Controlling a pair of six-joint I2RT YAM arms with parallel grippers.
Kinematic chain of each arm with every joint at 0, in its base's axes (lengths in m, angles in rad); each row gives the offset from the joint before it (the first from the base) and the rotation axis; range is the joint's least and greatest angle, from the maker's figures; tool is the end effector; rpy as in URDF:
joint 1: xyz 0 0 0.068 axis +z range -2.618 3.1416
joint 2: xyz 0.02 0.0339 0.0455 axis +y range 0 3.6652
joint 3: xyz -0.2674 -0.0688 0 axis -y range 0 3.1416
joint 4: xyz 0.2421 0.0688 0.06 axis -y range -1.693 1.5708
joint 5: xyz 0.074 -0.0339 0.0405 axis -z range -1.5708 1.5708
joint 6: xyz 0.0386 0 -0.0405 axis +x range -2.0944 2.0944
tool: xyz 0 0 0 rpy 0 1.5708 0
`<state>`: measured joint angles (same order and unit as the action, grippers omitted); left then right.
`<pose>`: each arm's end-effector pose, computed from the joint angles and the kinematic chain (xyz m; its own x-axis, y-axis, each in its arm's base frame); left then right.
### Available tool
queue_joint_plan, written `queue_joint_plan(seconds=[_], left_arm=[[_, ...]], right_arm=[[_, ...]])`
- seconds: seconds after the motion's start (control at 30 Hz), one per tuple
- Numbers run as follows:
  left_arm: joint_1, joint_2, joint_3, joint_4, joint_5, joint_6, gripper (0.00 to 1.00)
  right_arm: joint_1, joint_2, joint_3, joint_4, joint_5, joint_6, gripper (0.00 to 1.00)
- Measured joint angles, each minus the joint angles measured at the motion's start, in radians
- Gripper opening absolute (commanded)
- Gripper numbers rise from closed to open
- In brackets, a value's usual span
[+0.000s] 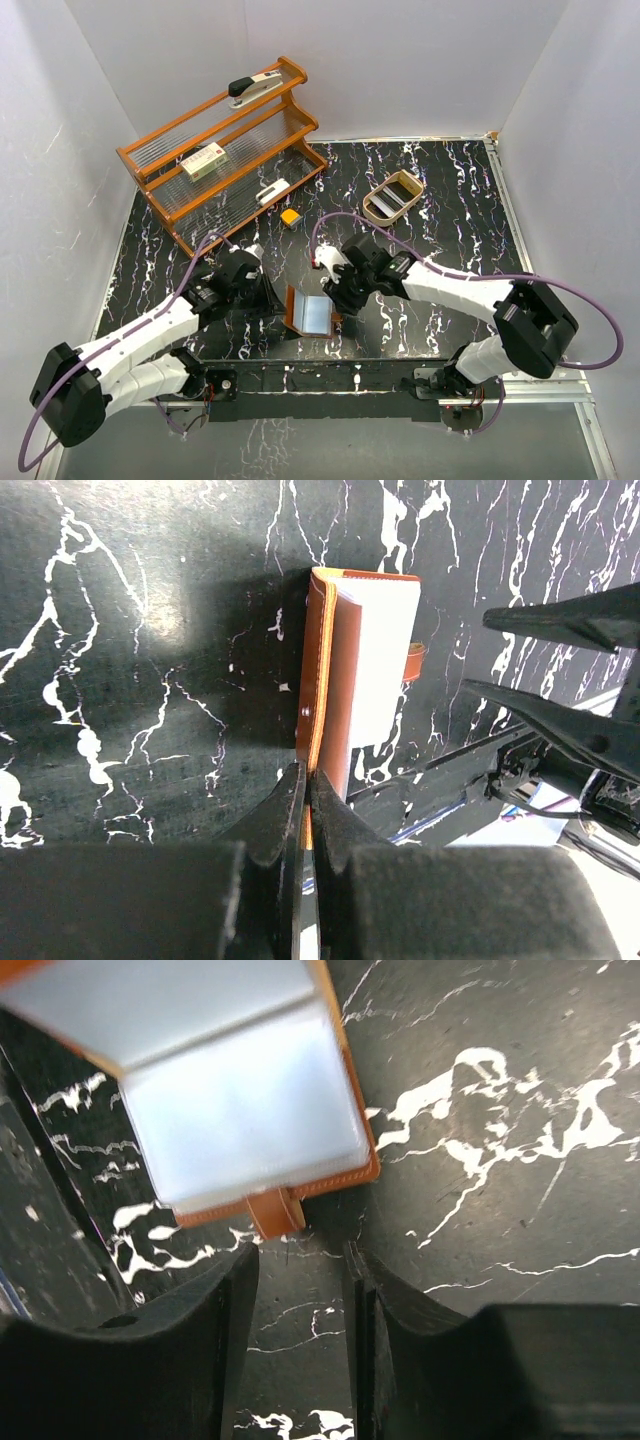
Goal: Put the credit cards into the card holder
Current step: Close the card holder at the center of the board.
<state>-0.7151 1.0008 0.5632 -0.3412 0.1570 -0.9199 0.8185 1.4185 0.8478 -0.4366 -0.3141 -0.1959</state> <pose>0.1472 -0.1358 0.2116 -0.9034 -0.2562 -0.3439 0.0214 0.7740 -0.6328 0.1790 0.2087 0.2039 -0.4095 -0.7085 -0.5748 -0.9042 0.3991 0.1522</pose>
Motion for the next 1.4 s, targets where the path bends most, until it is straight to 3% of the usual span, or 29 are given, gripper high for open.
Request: queue_joint_plan(seconds=[0.27, 0.47, 1.0, 1.4], left_arm=[[0.006, -0.066, 0.0, -0.064, -0.05, -0.008, 0.0], [0.006, -0.13, 0.0, -0.112, -0.088, -0.023, 0.0], [0.007, -0.195, -0.016, -0.164, -0.121, -0.05, 0.0], [0.007, -0.198, -0.023, -0.164, -0.121, -0.061, 0.0]], right_arm=[[0.032, -0.011, -0.133, 0.073, -0.028, -0.086, 0.42], [0.092, -0.012, -0.145, 0.154, -0.008, -0.108, 0.46], [0.138, 0.124, -0.145, 0.385, -0.007, -0.204, 0.46], [0.149, 0.149, -0.145, 0.465, -0.057, -0.277, 0.37]])
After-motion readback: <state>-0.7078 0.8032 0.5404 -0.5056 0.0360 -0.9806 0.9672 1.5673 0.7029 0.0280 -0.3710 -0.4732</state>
